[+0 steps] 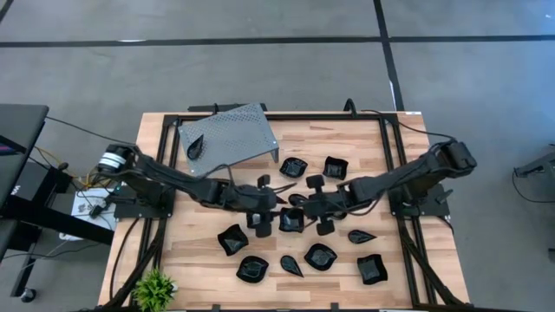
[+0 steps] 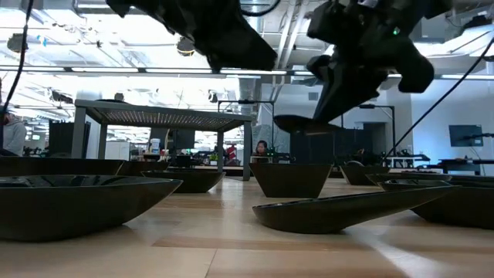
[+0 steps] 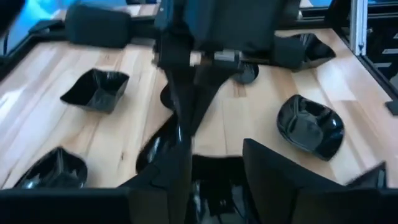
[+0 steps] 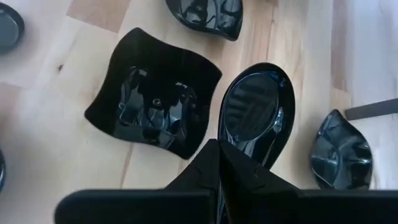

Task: Pick & Place Mini shaped plates
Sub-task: Stack the black drop plate on top of the black drop plate on the shelf

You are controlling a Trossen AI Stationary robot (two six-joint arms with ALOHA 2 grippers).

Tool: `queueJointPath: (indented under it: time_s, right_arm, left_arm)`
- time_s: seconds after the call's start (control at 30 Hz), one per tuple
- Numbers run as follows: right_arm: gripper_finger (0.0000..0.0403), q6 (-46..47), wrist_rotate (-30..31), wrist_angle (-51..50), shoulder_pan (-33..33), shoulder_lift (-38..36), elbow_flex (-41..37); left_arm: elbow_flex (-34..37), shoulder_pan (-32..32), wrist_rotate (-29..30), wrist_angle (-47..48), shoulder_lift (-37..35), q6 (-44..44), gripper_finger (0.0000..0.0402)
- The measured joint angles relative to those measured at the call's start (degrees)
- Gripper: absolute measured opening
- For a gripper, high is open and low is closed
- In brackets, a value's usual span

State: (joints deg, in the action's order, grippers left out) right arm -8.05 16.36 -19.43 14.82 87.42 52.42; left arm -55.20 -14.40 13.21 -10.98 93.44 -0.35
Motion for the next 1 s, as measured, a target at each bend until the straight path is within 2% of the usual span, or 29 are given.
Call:
queueJointPath:
  time_s: [0.23, 0.47, 1.0]
  right_arm:
    - [0.0004, 0.0, -0.4, 2.2, 0.2, 1.0, 1.1]
    - [0.0005, 0.0, -1.3, 2.0, 0.2, 0.4, 2.5]
    - [0.0002, 0.0, -1.6, 3.1, 0.2, 0.4, 2.6]
  left_arm:
    - [0.0, 1.5, 0.0, -2.0, 4.7, 3.0, 0.0166]
    - [0.0, 1.4, 0.0, -2.0, 6.5, 3.1, 0.0159]
    - [0.0, 1.4, 0.0, -1.9, 6.5, 3.1, 0.0070]
